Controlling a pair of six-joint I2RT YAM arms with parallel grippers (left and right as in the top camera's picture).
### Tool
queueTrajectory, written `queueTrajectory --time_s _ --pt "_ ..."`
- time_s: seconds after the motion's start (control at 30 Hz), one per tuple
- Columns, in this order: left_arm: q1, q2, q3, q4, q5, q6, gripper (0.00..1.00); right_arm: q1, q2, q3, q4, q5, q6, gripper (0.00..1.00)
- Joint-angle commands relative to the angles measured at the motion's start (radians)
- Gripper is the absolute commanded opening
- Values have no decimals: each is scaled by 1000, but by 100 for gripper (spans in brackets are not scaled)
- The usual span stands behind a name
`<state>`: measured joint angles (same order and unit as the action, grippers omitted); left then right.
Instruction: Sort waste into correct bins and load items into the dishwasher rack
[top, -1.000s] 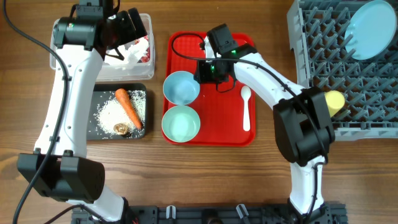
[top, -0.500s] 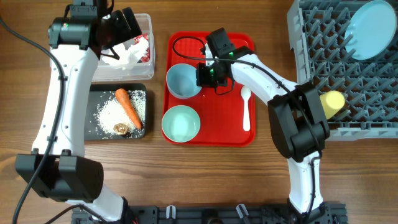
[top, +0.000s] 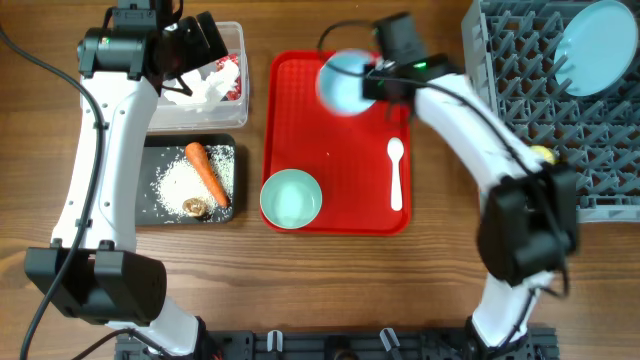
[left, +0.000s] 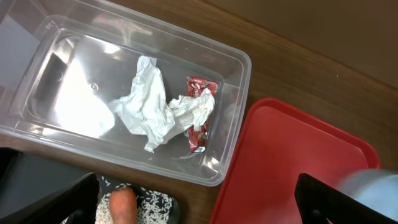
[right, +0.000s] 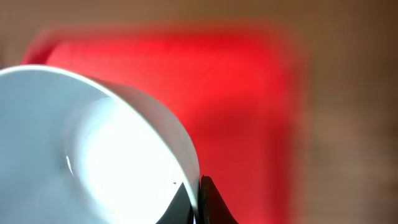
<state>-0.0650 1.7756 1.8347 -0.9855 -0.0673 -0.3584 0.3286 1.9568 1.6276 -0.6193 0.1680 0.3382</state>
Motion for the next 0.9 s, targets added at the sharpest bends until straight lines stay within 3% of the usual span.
queueTrajectory --time_s 0.0,0.1,0.3,0.43,0.57,0.87 --pt "3 3 -2 0 -13 -16 100 -65 -103 15 106 520 -127 4" --pt "3 3 -2 0 -13 -16 100 -116 -95 15 311 699 -266 4" --pt "3 3 -2 0 -13 -16 100 -231 -27 15 740 771 -654 4" --pt "3 3 -2 0 -13 -16 100 -303 35 15 913 775 -890 4" --pt "3 3 -2 0 -13 -16 100 -364 97 15 1005 729 -967 4" --pt "3 3 -2 0 -13 -16 100 -402 216 15 1024 723 -1019 4"
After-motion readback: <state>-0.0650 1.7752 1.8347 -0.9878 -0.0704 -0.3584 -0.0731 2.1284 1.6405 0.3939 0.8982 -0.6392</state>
